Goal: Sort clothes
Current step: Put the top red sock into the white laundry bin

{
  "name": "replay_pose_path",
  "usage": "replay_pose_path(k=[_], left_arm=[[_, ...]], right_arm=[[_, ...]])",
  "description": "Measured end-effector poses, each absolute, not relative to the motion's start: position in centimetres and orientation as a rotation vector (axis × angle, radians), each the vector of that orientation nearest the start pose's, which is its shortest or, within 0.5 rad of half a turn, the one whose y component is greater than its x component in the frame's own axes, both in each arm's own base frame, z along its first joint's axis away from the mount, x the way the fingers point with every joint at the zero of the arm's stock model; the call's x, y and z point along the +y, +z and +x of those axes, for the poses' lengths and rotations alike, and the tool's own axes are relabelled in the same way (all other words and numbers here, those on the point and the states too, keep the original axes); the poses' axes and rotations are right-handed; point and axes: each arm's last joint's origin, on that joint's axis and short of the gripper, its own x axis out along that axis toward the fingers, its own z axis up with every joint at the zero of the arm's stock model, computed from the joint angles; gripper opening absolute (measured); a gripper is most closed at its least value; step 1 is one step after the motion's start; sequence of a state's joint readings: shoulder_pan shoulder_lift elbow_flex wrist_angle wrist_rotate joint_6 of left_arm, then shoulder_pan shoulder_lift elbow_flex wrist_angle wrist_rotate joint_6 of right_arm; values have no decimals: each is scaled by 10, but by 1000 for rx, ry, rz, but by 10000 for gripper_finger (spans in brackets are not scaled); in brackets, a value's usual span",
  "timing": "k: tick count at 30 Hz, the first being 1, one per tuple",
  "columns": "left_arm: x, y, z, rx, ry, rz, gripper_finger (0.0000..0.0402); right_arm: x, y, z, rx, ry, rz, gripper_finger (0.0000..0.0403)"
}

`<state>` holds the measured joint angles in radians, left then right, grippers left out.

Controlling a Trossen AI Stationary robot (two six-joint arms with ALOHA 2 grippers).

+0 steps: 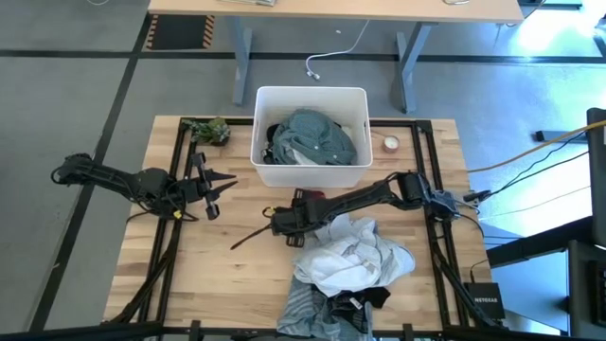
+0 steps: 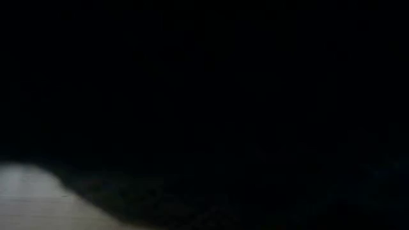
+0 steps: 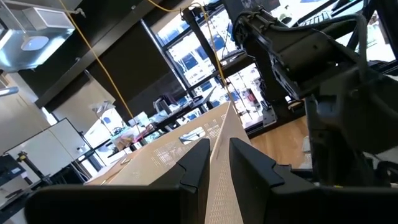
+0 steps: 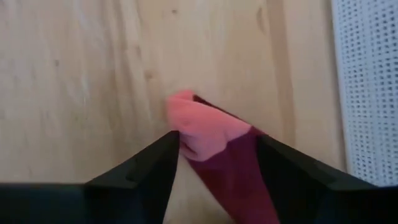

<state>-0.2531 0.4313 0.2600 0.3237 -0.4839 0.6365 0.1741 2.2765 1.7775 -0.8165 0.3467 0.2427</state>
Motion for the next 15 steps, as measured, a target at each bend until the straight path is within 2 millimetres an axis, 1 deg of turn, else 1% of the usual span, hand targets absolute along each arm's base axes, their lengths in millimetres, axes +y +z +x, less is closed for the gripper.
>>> replay_pose_path(k=[2,4,6,10,11,12,15], left_arm=[[-18,245,124,-64,267,578,56],[-18,245,124,-64,267,578,56],[-18,245,123,-64,267,577,56],[-18,245,123,-64,267,577,56],[-18,245,124,-64,267,577,56],[-18,245,123,-64,267,577,56],[-18,245,124,-65,267,577,56]], right_arm=[[71,148,454,1235,-302,-122,208],[72,148,454,1233,-301,-119,172],[72,148,454,1239,-286,-107,131],[73,148,454,1246,-266,-90,34],[75,148,453,1245,-261,-94,19],[77,148,453,1245,-261,-98,12],[85,152,454,1222,-264,-121,24]])
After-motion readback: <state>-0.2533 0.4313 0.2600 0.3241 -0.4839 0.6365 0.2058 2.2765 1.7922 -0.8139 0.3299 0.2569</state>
